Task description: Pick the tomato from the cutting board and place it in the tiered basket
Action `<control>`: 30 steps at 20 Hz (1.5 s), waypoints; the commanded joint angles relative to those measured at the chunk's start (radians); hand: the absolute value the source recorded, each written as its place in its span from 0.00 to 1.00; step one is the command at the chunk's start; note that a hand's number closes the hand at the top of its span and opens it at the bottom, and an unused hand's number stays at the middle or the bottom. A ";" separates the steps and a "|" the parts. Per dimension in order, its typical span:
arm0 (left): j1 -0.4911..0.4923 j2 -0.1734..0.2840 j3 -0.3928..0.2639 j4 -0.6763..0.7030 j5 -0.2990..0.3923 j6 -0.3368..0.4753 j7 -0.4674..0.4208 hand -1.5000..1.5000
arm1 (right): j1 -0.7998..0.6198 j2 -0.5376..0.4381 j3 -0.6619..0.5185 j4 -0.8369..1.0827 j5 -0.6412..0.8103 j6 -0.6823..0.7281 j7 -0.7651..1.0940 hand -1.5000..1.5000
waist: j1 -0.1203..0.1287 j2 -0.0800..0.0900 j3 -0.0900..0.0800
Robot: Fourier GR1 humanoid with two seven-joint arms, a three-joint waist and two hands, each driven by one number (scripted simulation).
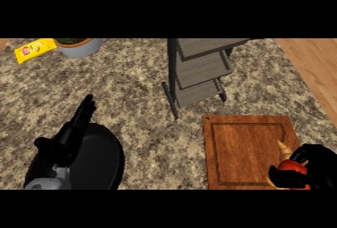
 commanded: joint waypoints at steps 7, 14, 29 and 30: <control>0.032 -0.007 -0.016 0.012 0.004 -0.018 0.004 0.50 | -0.069 0.188 -0.046 -0.504 0.276 -0.051 0.284 1.00 | 0.027 0.004 -0.010; -0.022 -0.033 -0.059 0.015 -0.018 -0.020 0.018 0.50 | -0.237 0.214 -0.028 -0.602 0.456 0.143 0.309 1.00 | 0.081 0.023 -0.009; -0.071 -0.034 -0.085 0.036 -0.015 -0.067 0.009 0.50 | -0.834 0.317 -0.207 -0.264 0.621 0.241 0.335 1.00 | 0.183 0.039 -0.004; -0.053 -0.042 -0.091 0.024 -0.007 -0.070 0.011 0.50 | -0.873 0.317 -0.260 -0.225 0.620 0.247 0.319 1.00 | 0.190 0.038 -0.002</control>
